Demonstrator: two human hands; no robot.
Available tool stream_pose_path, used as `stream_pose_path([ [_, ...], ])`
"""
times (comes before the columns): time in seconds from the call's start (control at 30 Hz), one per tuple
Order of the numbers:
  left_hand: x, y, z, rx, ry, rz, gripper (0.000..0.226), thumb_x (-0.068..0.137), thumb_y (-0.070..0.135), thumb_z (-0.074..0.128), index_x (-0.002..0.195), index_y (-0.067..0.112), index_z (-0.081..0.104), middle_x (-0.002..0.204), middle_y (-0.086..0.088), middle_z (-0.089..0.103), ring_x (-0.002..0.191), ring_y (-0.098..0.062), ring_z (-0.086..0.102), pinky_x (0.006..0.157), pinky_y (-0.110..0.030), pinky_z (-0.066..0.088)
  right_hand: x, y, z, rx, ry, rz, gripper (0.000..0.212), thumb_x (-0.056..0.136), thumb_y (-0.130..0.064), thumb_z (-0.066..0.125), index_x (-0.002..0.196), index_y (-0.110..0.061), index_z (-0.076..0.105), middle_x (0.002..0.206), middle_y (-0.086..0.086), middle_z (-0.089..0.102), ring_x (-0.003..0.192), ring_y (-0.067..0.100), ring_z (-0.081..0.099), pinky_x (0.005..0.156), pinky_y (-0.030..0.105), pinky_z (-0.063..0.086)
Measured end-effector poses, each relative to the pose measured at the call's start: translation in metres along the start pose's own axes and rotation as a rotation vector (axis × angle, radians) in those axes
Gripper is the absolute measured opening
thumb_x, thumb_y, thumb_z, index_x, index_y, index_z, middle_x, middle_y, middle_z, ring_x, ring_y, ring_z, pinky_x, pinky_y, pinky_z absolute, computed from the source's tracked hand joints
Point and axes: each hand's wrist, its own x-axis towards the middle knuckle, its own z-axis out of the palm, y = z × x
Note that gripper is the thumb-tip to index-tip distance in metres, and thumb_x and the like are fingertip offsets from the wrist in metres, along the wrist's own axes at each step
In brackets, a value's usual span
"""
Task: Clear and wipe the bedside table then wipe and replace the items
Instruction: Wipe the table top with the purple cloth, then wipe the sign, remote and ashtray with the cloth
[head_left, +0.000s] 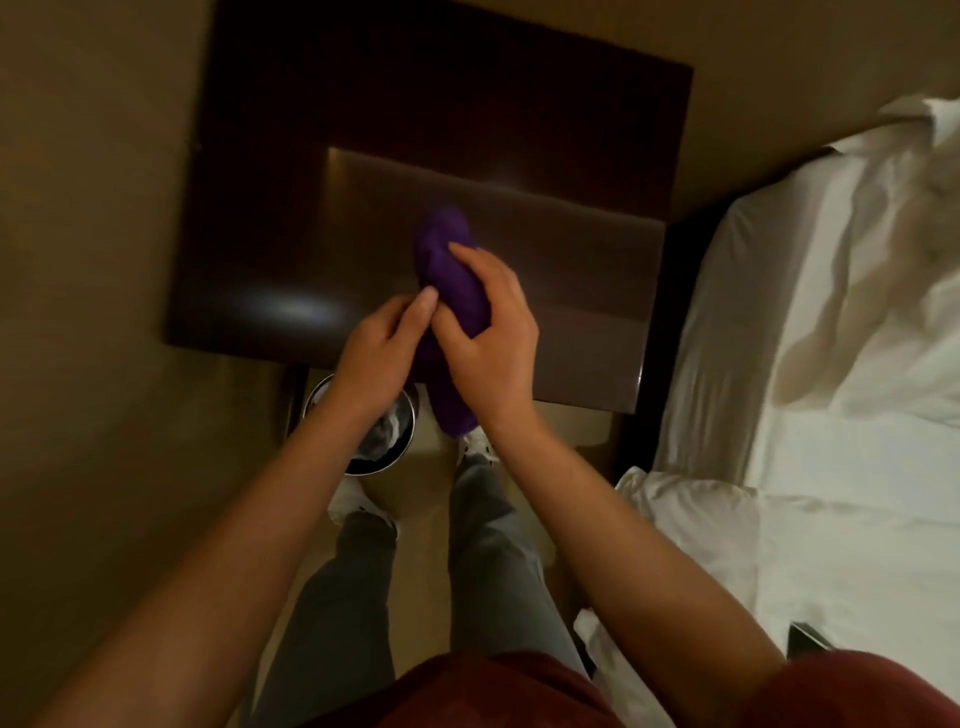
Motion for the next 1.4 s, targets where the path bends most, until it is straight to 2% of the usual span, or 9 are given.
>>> stream_pose_path([
  [0.13, 0.018, 0.032, 0.035, -0.291, -0.19, -0.079, 0.053, 0.083, 0.068, 0.063, 0.116, 0.027, 0.073, 0.118, -0.007, 0.075, 0.113, -0.022, 0.071, 0.1, -0.04, 0.055, 0.008, 0.008, -0.03, 0.04, 0.023, 0.07, 0.043, 0.098, -0.021, 0.065, 0.14, -0.015, 0.06, 0.148, 0.004, 0.054, 0.14, 0.013, 0.047, 0.116, 0.04, 0.042],
  [0.27, 0.024, 0.048, 0.059, -0.289, -0.199, -0.044, 0.046, 0.078, 0.056, 0.077, 0.114, 0.029, 0.073, 0.116, -0.002, 0.077, 0.11, -0.019, 0.073, 0.092, -0.034, 0.057, 0.004, 0.011, -0.06, 0.3, 0.078, 0.143, 0.04, 0.101, -0.026, 0.054, 0.139, -0.017, 0.06, 0.143, 0.001, 0.061, 0.135, 0.014, 0.054, 0.113, 0.043, 0.046],
  [0.4, 0.019, 0.056, 0.074, -0.264, -0.195, -0.042, 0.046, 0.075, 0.049, 0.081, 0.115, 0.027, 0.072, 0.114, 0.002, 0.077, 0.106, -0.017, 0.074, 0.082, -0.024, 0.059, 0.016, 0.019, -0.1, 0.383, 0.186, 0.343, 0.042, 0.097, -0.04, 0.06, 0.135, -0.022, 0.059, 0.132, -0.008, 0.065, 0.122, 0.004, 0.062, 0.099, 0.025, 0.054],
  [0.5, 0.012, 0.064, 0.088, -0.225, -0.232, -0.025, 0.025, 0.082, 0.05, 0.075, 0.103, 0.038, 0.077, 0.11, 0.003, 0.078, 0.102, -0.015, 0.075, 0.078, -0.023, 0.059, 0.026, 0.028, -0.122, 0.47, 0.047, 0.567, 0.046, 0.089, -0.049, 0.066, 0.126, -0.02, 0.066, 0.114, -0.003, 0.075, 0.102, 0.005, 0.072, 0.077, 0.019, 0.056],
  [0.63, 0.001, 0.065, 0.098, -0.115, -0.262, 0.024, 0.019, 0.084, 0.049, 0.073, 0.096, 0.037, 0.079, 0.103, 0.003, 0.079, 0.096, -0.014, 0.076, 0.074, -0.022, 0.059, 0.011, 0.038, -0.132, 0.592, -0.079, 0.589, 0.027, 0.093, -0.04, 0.072, 0.114, -0.024, 0.072, 0.11, -0.002, 0.078, 0.101, 0.014, 0.075, 0.076, 0.021, 0.058],
  [0.83, -0.025, 0.043, 0.101, 0.087, -0.273, 0.109, 0.035, 0.083, 0.054, 0.073, 0.106, 0.028, 0.071, 0.106, 0.0, 0.076, 0.099, -0.012, 0.074, 0.083, -0.036, 0.063, -0.034, 0.051, -0.138, 0.611, 0.101, 0.54, 0.032, 0.095, -0.024, 0.073, 0.126, -0.016, 0.067, 0.118, 0.004, 0.075, 0.108, 0.017, 0.073, 0.084, 0.028, 0.059],
  [0.97, -0.041, 0.038, 0.101, 0.24, -0.241, 0.25, 0.035, 0.076, 0.062, 0.075, 0.103, 0.045, 0.061, 0.106, 0.016, 0.068, 0.095, 0.005, 0.066, 0.074, -0.014, 0.054, -0.068, 0.047, -0.135, 0.543, 0.199, 0.498, 0.015, 0.097, -0.027, 0.07, 0.111, -0.022, 0.072, 0.107, 0.0, 0.078, 0.1, 0.015, 0.074, 0.081, 0.03, 0.061],
  [1.1, -0.05, 0.032, 0.093, 0.068, -0.538, 0.015, 0.067, 0.071, 0.059, 0.08, 0.132, 0.042, 0.057, 0.132, 0.017, 0.063, 0.121, 0.001, 0.062, 0.092, -0.02, 0.056, -0.099, 0.044, -0.135, 0.611, 0.235, 0.544, 0.022, 0.095, -0.037, 0.07, 0.107, -0.019, 0.074, 0.104, 0.006, 0.078, 0.098, 0.023, 0.075, 0.085, 0.038, 0.063],
  [1.4, -0.111, 0.007, 0.138, 0.202, -0.76, 0.049, 0.027, 0.087, 0.045, 0.07, 0.112, 0.035, 0.07, 0.111, 0.015, 0.076, 0.105, -0.007, 0.072, 0.079, -0.019, 0.059, -0.194, 0.061, -0.149, 0.365, 0.61, 0.58, 0.038, 0.09, -0.061, 0.062, 0.093, -0.024, 0.069, 0.079, -0.013, 0.071, 0.074, 0.003, 0.068, 0.066, 0.024, 0.055],
])
